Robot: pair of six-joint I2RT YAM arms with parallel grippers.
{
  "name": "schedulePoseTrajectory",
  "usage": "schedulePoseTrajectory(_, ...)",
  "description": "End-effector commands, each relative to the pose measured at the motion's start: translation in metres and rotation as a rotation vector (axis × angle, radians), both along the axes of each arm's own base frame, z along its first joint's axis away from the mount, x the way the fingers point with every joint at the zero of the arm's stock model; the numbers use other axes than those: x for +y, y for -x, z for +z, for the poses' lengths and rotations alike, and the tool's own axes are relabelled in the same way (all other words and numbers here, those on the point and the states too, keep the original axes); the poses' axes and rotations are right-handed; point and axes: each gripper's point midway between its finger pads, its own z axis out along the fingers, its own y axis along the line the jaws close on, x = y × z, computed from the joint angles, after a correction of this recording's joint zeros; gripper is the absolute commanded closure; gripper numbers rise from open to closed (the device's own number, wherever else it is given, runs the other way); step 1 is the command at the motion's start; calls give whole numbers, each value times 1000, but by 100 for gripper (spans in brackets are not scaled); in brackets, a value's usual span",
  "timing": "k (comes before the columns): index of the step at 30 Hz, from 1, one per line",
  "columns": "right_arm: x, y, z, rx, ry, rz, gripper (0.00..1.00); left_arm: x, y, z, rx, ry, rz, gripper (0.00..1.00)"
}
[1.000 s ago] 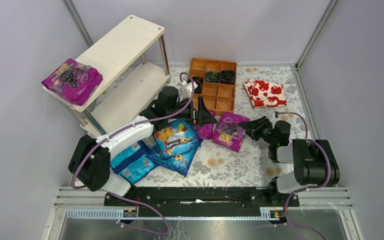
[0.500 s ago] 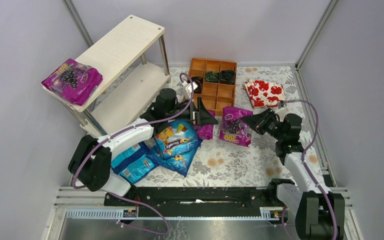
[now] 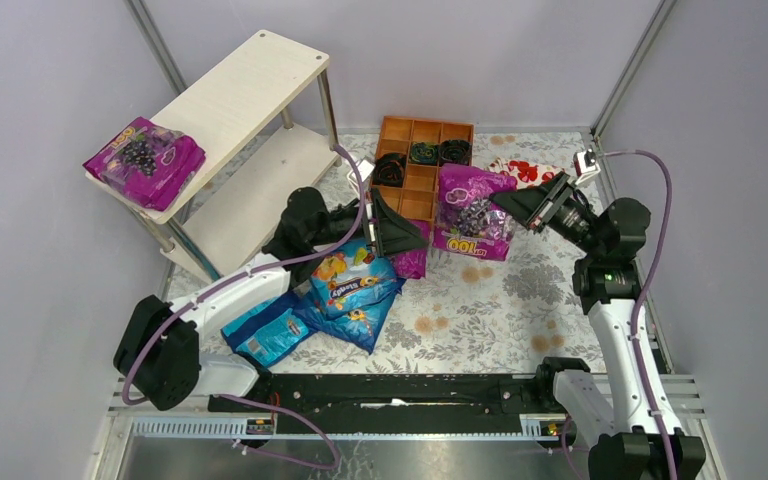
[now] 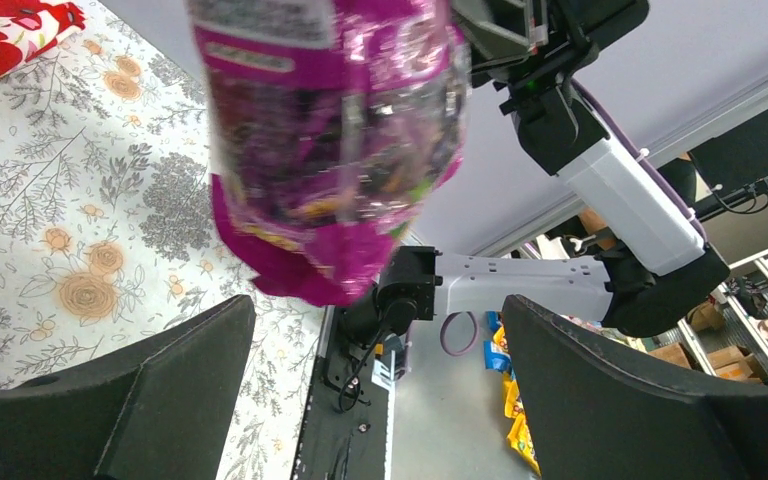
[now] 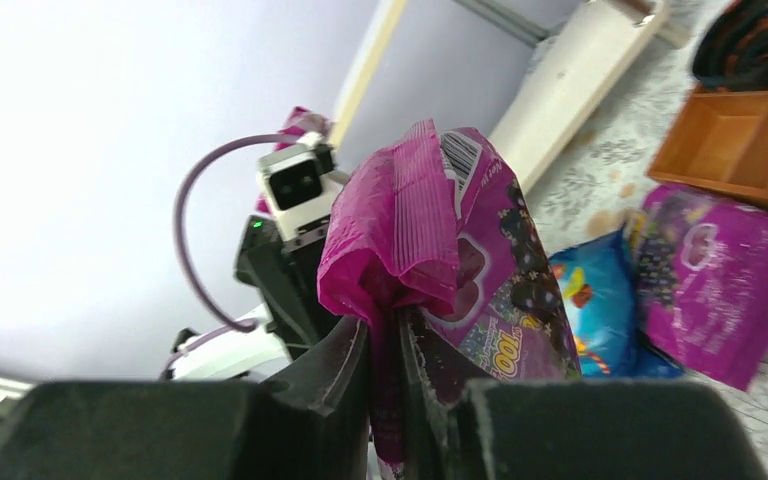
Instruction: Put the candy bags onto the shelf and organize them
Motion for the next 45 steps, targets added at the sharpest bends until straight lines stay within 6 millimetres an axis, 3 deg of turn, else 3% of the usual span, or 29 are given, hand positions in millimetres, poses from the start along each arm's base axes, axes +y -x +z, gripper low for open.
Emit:
schedulePoseTrajectory(1, 9, 22, 59, -109, -110, 118, 100, 1, -2, 20, -112, 36, 13, 1)
schedulePoseTrajectory(6, 14, 29, 73, -115, -214, 201, 100, 0, 2, 25, -134, 39, -15, 1)
schedulePoseTrajectory(9, 20, 28, 70, -101, -223, 216, 100, -1, 9, 30, -118, 76, -54, 1)
schedulePoseTrajectory(16, 63, 36, 60, -70, -224, 336, 100, -3, 19, 36, -70, 147, -115, 1)
schedulePoseTrajectory(23, 75, 28, 49, -47, -240, 340, 100, 1, 15, 35, -31, 173, -66, 3)
schedulePoseTrajectory(29, 74, 13, 39, -45, -235, 268, 100, -1, 16, 35, 30, 210, -95, 13)
schedulePoseTrajectory(34, 70, 3, 27, -33, -223, 195, 100, 0, 3, 25, 79, 177, -23, 22)
schedulePoseTrajectory(35, 70, 1, 23, -25, -219, 182, 100, -1, -2, 23, 98, 171, -1, 21)
schedulePoseTrajectory(37, 70, -2, 19, -15, -214, 168, 100, -4, -7, 22, 150, 163, 9, 9)
schedulePoseTrajectory(39, 71, -4, 13, -2, -212, 164, 100, -8, -9, 26, 190, 169, -15, 6)
schedulePoseTrajectory(42, 73, -4, 8, 12, -228, 168, 100, -12, -8, 33, 228, 202, -37, 6)
schedulePoseTrajectory(45, 75, -1, 8, 10, -244, 183, 100, -17, -11, 27, 256, 176, -14, 15)
